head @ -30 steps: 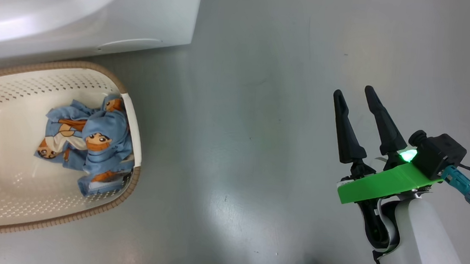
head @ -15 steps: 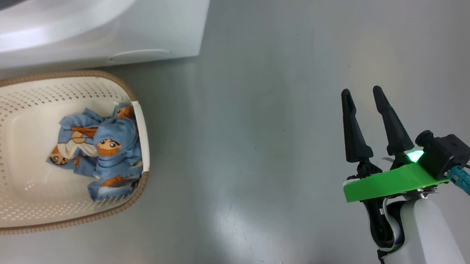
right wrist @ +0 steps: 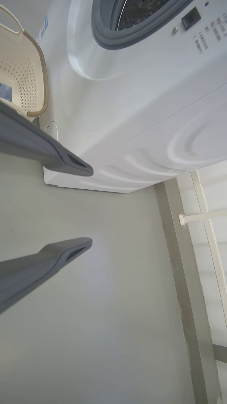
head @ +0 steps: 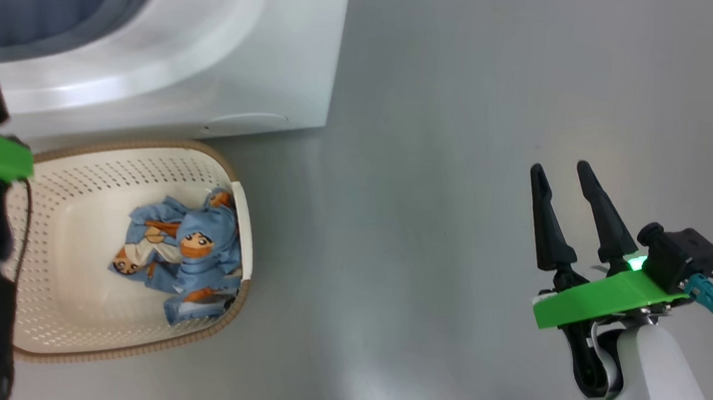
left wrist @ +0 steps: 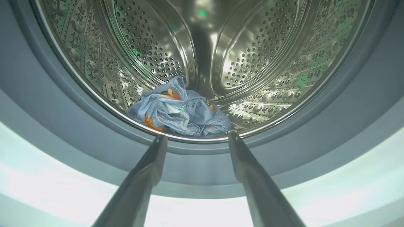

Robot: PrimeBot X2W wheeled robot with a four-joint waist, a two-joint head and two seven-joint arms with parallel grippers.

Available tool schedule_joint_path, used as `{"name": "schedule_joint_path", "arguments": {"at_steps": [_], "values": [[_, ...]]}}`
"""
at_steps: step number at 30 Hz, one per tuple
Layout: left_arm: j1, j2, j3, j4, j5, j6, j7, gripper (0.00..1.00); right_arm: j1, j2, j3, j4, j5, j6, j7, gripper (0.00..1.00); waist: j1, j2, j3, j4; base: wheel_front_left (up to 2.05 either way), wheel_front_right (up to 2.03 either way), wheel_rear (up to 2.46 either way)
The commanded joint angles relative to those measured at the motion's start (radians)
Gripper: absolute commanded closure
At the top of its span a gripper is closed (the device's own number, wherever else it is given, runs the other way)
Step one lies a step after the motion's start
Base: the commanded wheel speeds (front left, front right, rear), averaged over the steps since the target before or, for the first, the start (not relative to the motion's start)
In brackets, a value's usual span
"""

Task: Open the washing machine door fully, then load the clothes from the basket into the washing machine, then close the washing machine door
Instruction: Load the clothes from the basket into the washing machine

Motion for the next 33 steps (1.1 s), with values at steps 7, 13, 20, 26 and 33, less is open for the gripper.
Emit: {"name": "schedule_joint_path", "arguments": {"at_steps": [7,13,20,26,33], "values": [[0.138,-0.002,0.036,-0.089,0.046,-0.001,-0.005,0.0,0.065,-0.022,0.012,-0.011,-0.004,0.002,-0.012,0.0,0.0,0.0,-0.093,0.046,0.0,0.0,0.0],[0.257,-0.022,0.035,-0.128,0.055,-0.001,-0.005,0.0,0.111,-0.037,0.016,0.001,0.002,0.002,-0.012,0.0,0.0,0.0,-0.163,0.058,0.0,0.0,0.0],[0.382,-0.039,0.03,-0.166,0.058,-0.001,-0.005,0.0,0.169,-0.064,0.009,0.003,0.013,0.002,-0.012,0.0,0.0,0.0,-0.227,0.075,0.0,0.0,0.0],[0.47,-0.056,0.043,-0.207,0.055,-0.001,-0.005,0.0,0.204,-0.07,0.004,0.01,0.018,0.002,-0.012,0.0,0.0,0.0,-0.274,0.077,0.0,0.0,0.0],[0.56,-0.066,0.046,-0.263,0.045,-0.001,-0.005,0.0,0.233,-0.072,-0.006,0.008,0.025,0.002,-0.012,0.0,0.0,0.0,-0.306,0.08,0.0,0.0,0.0]]}}
